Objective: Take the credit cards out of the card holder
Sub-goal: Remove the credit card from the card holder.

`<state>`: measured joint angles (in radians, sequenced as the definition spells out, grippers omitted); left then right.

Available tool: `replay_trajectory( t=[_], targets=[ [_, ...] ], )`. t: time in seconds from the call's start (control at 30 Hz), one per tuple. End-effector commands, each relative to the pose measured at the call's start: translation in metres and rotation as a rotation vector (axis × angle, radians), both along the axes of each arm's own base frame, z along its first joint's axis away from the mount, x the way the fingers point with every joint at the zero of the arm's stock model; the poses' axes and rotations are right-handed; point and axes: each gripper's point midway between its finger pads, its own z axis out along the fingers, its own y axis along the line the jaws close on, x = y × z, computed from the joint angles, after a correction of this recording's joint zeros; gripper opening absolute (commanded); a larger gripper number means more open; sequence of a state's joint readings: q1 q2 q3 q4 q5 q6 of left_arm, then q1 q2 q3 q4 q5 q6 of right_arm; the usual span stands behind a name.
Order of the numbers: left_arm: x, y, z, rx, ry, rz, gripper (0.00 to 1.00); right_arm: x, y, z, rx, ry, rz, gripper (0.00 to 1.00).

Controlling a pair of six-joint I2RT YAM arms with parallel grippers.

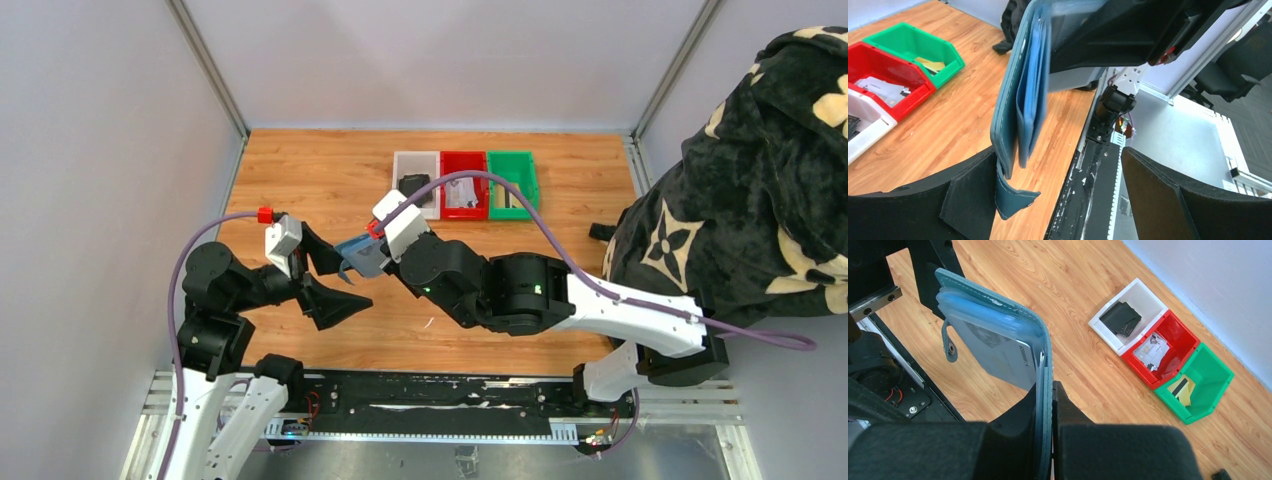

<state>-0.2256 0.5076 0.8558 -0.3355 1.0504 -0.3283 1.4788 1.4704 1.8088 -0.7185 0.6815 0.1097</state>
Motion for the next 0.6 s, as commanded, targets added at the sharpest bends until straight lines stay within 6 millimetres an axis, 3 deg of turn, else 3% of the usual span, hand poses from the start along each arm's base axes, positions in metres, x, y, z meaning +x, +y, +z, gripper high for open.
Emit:
replay_trajectory(
  t=[0.0, 0.17, 0.4, 0.57],
  targets=[
    [-0.002, -0.002, -0.001, -0.003, -0.013, -0.024, 0.89, -0.007, -0.009, 0.028, 0.076, -0.009, 0.035, 0.0],
    [0.007, -0.001, 0.006, -0.012, -0.024, 0.02, 0.78, -0.027, -0.006, 0.031, 0.154, 0.023, 0.177, 0.0],
    [0.005, -0.003, 0.025, -0.061, -0.018, 0.008, 0.47, -0.067, -0.011, 0.036, 0.263, 0.075, 0.452, 0.0],
    [-0.01, -0.008, 0.051, -0.153, 0.04, -0.073, 0.48, -0.074, -0.016, 0.041, 0.324, 0.082, 0.51, 0.0]
  ],
)
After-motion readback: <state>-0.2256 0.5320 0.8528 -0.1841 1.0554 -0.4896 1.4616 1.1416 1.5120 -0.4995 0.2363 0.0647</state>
